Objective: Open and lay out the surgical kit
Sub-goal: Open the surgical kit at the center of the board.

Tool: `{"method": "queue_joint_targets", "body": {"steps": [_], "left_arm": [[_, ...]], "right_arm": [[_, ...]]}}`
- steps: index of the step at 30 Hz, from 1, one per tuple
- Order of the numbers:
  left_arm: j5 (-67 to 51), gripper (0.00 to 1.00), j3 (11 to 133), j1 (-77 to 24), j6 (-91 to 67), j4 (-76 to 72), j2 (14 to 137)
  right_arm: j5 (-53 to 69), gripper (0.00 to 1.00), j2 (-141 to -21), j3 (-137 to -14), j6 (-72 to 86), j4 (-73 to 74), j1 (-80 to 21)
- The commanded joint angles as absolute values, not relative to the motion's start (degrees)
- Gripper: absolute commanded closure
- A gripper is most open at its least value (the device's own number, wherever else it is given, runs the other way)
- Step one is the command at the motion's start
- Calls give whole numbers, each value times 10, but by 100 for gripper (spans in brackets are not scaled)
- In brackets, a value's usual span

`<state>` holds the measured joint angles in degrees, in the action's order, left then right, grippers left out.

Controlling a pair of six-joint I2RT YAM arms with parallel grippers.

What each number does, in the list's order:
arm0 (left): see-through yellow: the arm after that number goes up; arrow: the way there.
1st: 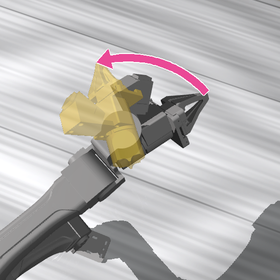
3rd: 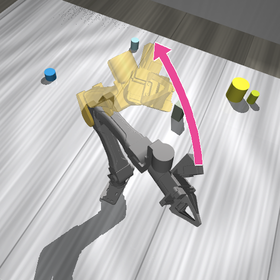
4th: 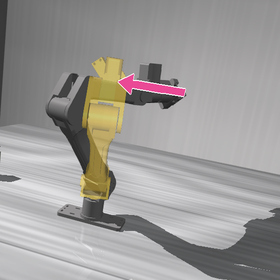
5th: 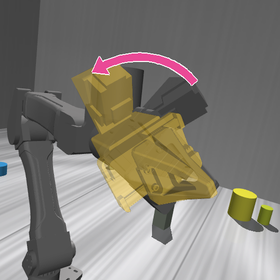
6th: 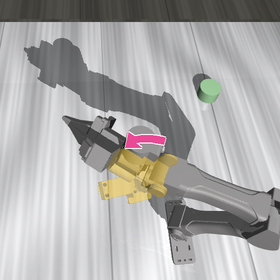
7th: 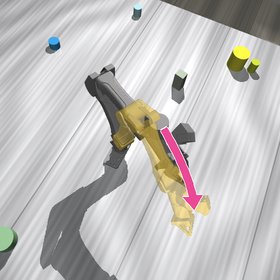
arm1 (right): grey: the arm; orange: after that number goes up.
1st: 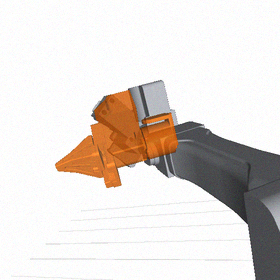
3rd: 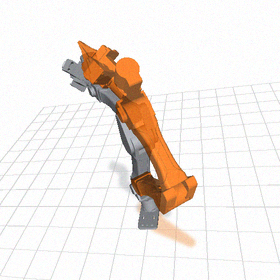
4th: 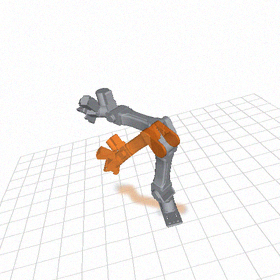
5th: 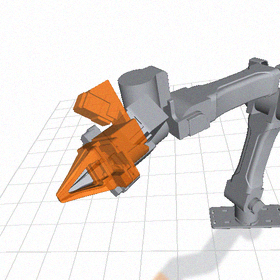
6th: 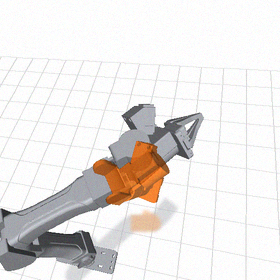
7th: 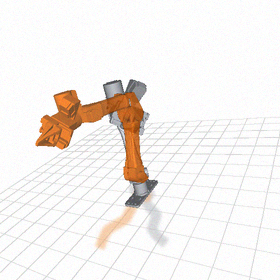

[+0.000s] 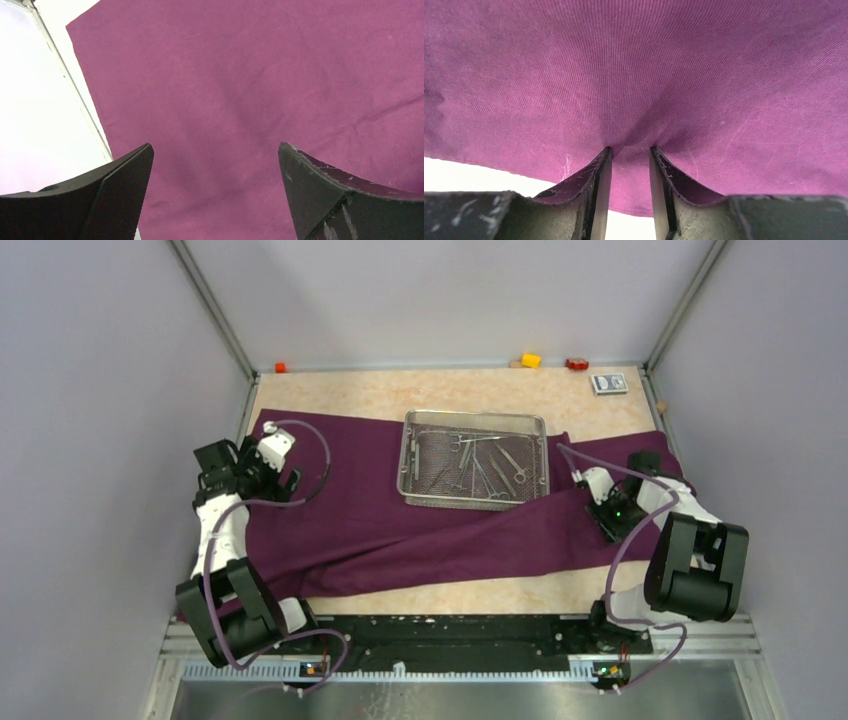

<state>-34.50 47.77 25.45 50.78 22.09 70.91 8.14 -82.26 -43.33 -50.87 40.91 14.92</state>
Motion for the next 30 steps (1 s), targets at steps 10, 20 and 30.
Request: {"method": "queue_joint_targets", "body": {"steps": [10, 20, 30], "left_arm": [[-345, 1, 474, 214, 507, 182, 695], [-319, 1, 487, 90, 458, 185, 674], [-249, 1, 504, -88, 430, 172, 698]], "right_arm": [[53, 77, -810, -420, -652, 508, 245], [154, 64, -790, -543, -522, 464, 326], [192, 29, -896, -594, -553, 485, 469]]}}
